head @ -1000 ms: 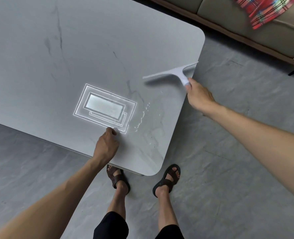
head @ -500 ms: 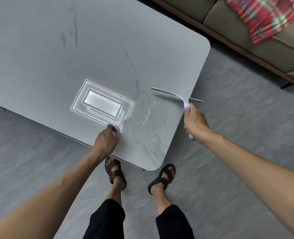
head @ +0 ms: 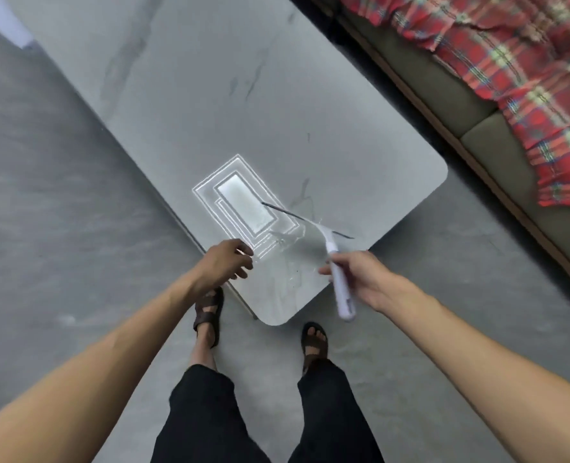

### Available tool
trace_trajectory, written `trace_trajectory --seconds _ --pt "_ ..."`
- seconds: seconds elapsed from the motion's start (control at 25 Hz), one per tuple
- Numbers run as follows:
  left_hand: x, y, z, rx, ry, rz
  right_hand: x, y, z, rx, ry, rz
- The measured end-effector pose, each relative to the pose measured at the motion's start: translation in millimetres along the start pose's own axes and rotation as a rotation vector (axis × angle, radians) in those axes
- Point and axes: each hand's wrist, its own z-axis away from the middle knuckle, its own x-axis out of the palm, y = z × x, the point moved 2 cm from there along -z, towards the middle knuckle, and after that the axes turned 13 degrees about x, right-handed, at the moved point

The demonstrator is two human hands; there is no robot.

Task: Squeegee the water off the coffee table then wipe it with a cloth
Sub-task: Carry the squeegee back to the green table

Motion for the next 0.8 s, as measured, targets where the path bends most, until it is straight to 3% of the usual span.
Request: trace_trajectory --seconds 0.12,0.36,0.56,0.8 --pt "27.9 10.5 60.1 -0.031 0.090 0.209 26.6 0.4 18.4 0.104 -0.218 0.128" --pt "42.6 -17.6 220.5 -0.072 0.354 0.444 137.2 67.3 72.6 0.092 -0.374 0.541" --pt "90.0 -89.6 381.4 -0.169 0.616 0.531 216.3 214.3 126.8 0.028 -0.427 0.846" --pt "220.1 -175.7 570.2 -0.283 0.787 0.577 216.2 428.8 191.7 -0.034 -0.507 1.103"
